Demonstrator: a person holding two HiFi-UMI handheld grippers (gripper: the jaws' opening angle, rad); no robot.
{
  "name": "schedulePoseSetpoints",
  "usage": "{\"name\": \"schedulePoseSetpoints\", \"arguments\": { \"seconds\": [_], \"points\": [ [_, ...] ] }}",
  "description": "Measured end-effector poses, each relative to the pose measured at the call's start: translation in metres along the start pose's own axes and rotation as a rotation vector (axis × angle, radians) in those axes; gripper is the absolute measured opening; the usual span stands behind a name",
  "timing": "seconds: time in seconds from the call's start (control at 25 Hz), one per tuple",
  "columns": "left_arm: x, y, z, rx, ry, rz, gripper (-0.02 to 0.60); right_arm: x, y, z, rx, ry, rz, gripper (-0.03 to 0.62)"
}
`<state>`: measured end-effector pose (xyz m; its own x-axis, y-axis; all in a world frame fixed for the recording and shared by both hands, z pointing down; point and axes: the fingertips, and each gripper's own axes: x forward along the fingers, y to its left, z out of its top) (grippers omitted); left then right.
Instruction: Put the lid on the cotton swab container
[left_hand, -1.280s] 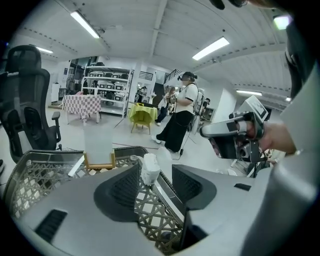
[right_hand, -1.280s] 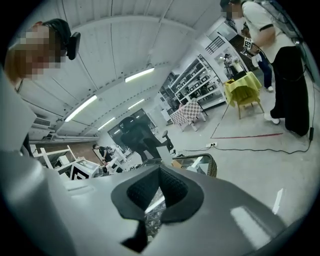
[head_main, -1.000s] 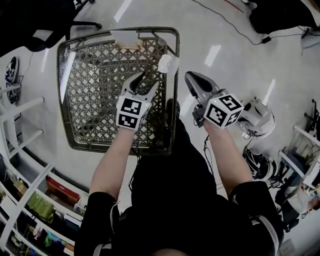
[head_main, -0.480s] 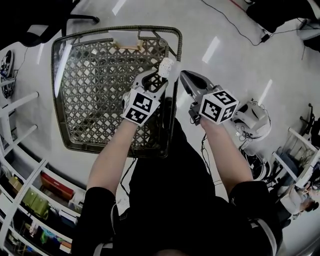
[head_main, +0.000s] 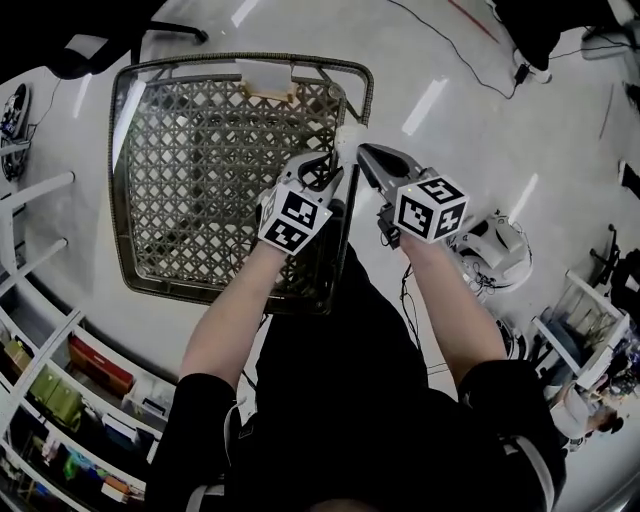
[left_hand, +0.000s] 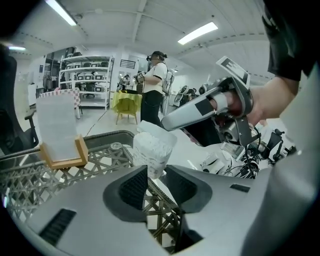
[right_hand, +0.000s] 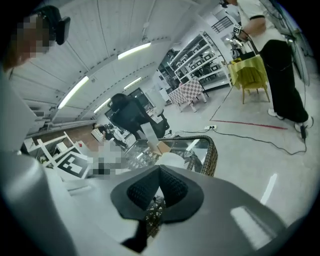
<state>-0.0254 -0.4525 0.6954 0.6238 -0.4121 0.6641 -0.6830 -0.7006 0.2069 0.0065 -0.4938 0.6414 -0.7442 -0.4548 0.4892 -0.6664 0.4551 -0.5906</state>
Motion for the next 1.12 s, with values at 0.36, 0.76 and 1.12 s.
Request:
{"name": "schedulePoseSetpoints", "arguments": {
  "seconds": [0.36, 0.76, 1.12],
  "points": [
    [-0.027, 0.032, -0.012, -0.112, -0.024, 0.103, 0.118, 0.016, 0.003, -0.009, -0.147, 0.098, -0.092, 0.011],
    [-0.04, 0.045, -0.011, -0.157, -0.047, 0.147, 0.118, 0.022, 0.003, -0.014, -0.291, 0.199, -0.14, 0.009],
    [-0.059, 0.035, -0.013, -0.181, -0.062, 0.167, 0.118, 0.023, 0.002, -0.014, -0.277, 0.251, -0.144, 0.009]
  ]
}}
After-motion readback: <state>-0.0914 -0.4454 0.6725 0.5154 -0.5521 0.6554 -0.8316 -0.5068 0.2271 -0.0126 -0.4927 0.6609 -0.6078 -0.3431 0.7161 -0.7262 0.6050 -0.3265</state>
